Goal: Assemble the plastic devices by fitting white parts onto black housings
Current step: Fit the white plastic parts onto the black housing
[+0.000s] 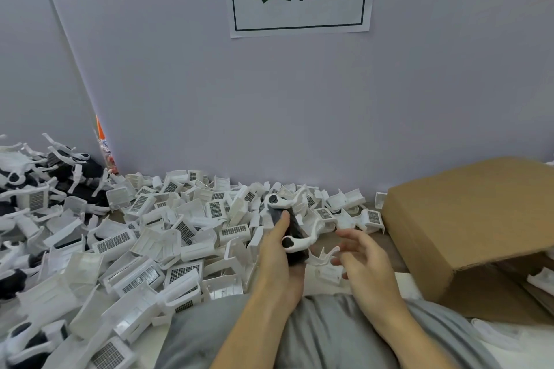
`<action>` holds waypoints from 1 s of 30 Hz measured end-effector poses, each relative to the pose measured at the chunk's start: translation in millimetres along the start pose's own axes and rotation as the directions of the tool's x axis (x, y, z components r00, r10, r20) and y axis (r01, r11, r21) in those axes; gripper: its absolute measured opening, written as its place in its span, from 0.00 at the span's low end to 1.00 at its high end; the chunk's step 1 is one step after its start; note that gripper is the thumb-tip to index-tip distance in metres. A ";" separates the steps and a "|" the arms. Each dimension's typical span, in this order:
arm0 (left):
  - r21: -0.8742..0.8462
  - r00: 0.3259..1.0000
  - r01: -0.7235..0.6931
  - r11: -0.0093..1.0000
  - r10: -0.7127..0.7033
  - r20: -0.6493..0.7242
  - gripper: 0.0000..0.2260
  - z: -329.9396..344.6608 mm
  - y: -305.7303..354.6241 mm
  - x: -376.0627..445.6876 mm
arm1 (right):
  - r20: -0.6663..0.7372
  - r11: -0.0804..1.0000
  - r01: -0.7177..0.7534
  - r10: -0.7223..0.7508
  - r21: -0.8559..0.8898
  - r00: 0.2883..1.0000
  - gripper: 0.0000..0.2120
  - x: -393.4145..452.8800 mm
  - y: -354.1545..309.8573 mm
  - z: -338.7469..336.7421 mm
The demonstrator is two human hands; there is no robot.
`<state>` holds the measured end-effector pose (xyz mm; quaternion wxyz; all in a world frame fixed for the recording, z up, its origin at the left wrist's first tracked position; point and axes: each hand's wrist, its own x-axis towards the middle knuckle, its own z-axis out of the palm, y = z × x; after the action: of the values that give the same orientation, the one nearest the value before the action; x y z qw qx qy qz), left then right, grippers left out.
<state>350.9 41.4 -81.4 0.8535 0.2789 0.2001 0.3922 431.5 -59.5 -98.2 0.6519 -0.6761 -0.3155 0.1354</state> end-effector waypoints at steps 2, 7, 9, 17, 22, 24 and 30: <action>0.026 1.000 -0.015 1.000 0.015 0.021 0.14 -1.7 -0.1 -1.2 | 0.039 0.999 -0.017 0.018 -0.029 0.999 0.19 -1.2 -0.6 0.8; 0.103 0.999 -0.025 0.994 0.020 0.047 0.15 -1.8 -3.0 1.5 | 0.179 0.999 -0.023 0.029 -0.036 0.983 0.17 -7.7 -9.2 2.3; 0.157 0.998 -0.031 0.987 0.021 0.066 0.14 -1.7 -3.9 -0.1 | 0.246 1.000 -0.015 0.020 -0.020 0.969 0.16 -10.9 -13.0 1.3; 0.351 0.985 -0.082 0.933 0.023 0.169 0.11 -1.9 -12.2 -0.7 | 0.216 0.991 -0.109 0.090 0.078 0.972 0.05 -9.3 -13.8 2.9; 0.341 0.980 -0.101 0.935 0.035 0.194 0.11 -0.7 -12.3 -2.8 | 0.238 0.992 -0.118 0.104 0.043 0.966 0.05 -8.0 -9.7 2.4; 0.328 0.981 -0.094 0.940 0.031 0.193 0.11 -1.2 -12.5 -2.5 | 0.249 0.992 -0.118 0.105 0.040 0.963 0.06 -7.8 -9.5 2.3; 0.292 0.981 -0.090 0.952 0.034 0.192 0.12 -1.9 -10.3 -3.9 | 0.262 0.994 -0.099 0.084 0.042 0.961 0.07 -7.2 -7.2 1.1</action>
<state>353.1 33.4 -88.9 0.8035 0.4462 0.1683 0.3564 423.5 -63.3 -93.0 0.6162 -0.6482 -0.3630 0.2615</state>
